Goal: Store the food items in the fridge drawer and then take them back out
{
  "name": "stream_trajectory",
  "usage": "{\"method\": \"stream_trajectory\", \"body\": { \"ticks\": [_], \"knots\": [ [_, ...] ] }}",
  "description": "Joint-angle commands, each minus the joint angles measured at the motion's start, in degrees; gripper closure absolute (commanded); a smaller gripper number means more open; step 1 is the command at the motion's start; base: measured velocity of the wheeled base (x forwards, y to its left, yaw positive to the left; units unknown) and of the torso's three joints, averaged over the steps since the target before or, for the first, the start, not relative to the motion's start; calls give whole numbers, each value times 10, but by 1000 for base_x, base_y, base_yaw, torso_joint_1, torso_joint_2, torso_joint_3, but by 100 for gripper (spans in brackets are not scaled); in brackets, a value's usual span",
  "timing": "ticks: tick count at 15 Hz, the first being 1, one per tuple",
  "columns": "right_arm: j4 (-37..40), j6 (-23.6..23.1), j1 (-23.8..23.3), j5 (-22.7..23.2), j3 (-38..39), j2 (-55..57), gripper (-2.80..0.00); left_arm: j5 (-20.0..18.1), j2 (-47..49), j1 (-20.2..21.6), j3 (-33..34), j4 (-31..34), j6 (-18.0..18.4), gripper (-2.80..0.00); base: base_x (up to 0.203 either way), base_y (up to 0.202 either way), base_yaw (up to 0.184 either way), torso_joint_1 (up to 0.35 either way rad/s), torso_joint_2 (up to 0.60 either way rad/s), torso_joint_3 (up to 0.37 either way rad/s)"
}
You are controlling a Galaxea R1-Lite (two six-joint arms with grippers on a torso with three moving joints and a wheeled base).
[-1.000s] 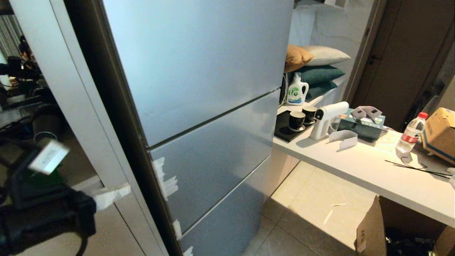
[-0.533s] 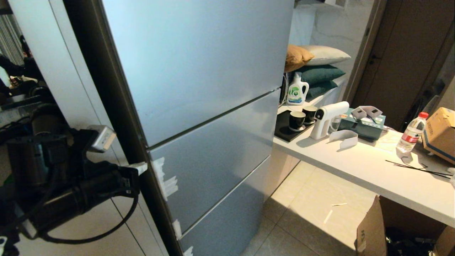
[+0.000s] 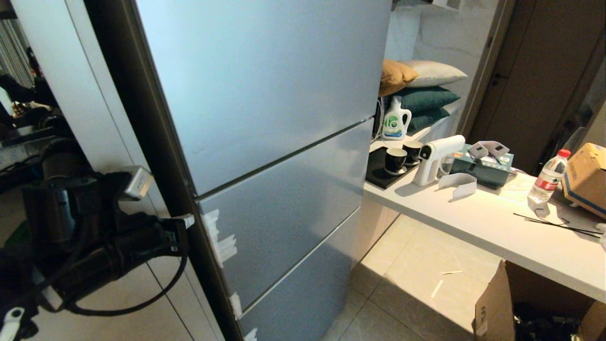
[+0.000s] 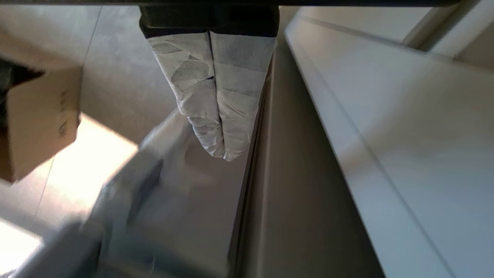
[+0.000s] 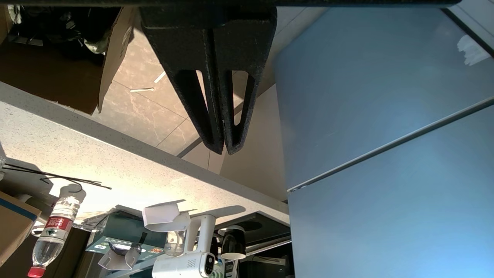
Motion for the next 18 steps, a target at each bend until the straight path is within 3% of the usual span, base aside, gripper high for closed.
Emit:
{"method": "stream_trajectory", "body": {
  "ticks": [1, 4, 9, 13, 18],
  "knots": [
    [0, 0, 0, 0, 18, 0, 0, 1, 11, -1, -4, -7, -5, 0, 0, 0, 0, 0, 0, 0],
    [0, 0, 0, 0, 18, 0, 0, 5, 37, -1, -13, -18, -6, 0, 0, 0, 0, 0, 0, 0],
    [0, 0, 0, 0, 18, 0, 0, 29, 89, -13, -2, -105, -11, 0, 0, 0, 0, 0, 0, 0],
    [0, 0, 0, 0, 18, 0, 0, 26, 81, -65, 14, -106, -66, 0, 0, 0, 0, 0, 0, 0],
    [0, 0, 0, 0, 18, 0, 0, 28, 48, -108, 29, -106, -75, 0, 0, 0, 0, 0, 0, 0]
  ]
}}
